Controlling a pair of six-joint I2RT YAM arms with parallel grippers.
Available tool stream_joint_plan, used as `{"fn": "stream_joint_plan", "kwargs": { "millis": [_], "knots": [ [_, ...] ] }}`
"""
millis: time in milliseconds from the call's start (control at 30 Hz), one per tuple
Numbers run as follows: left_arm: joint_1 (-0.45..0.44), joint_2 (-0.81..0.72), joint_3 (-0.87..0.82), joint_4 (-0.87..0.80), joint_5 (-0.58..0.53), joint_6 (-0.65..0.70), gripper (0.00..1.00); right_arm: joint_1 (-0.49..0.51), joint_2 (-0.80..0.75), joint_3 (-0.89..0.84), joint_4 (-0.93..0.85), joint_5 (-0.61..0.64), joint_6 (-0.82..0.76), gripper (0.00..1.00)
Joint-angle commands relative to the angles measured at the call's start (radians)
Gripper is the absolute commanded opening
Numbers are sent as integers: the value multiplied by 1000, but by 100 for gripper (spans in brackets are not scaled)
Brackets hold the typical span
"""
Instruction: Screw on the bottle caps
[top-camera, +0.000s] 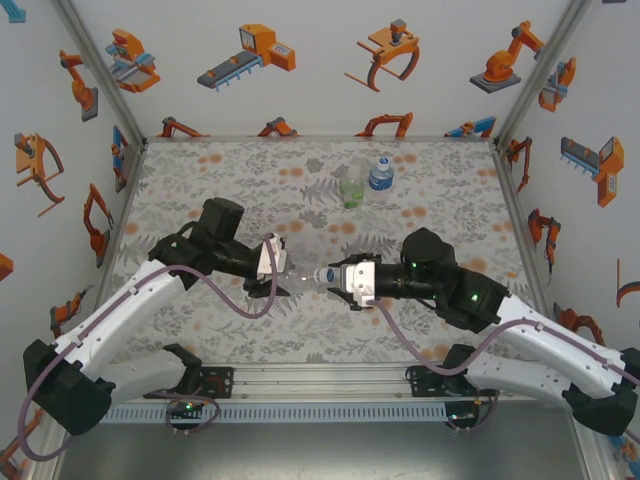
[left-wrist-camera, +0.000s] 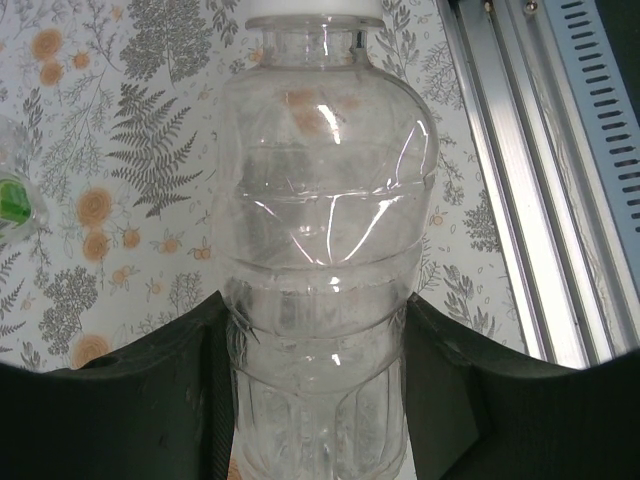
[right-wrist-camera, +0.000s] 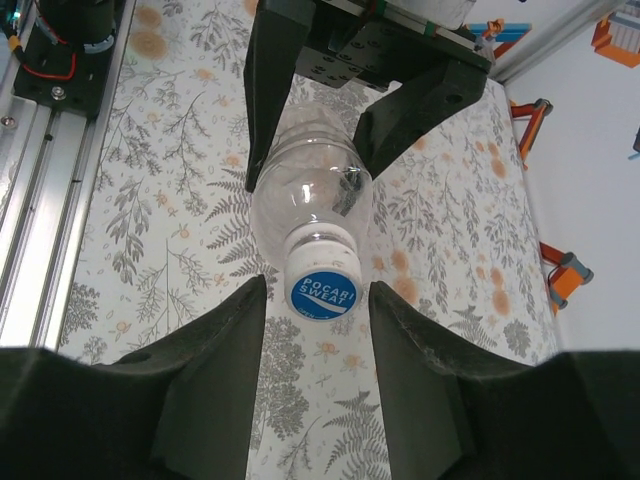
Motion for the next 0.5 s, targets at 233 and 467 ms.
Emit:
{"fn": "stream_joint_plan", "kwargs": {
  "millis": [233,467],
  "knots": [
    [-7,2,25,-28,48,24,0,3,31,-8,41,-42,11,33],
    [-6,3,32,-28,24,9,0,4,58,-6,56,22,410,0]
  ]
}}
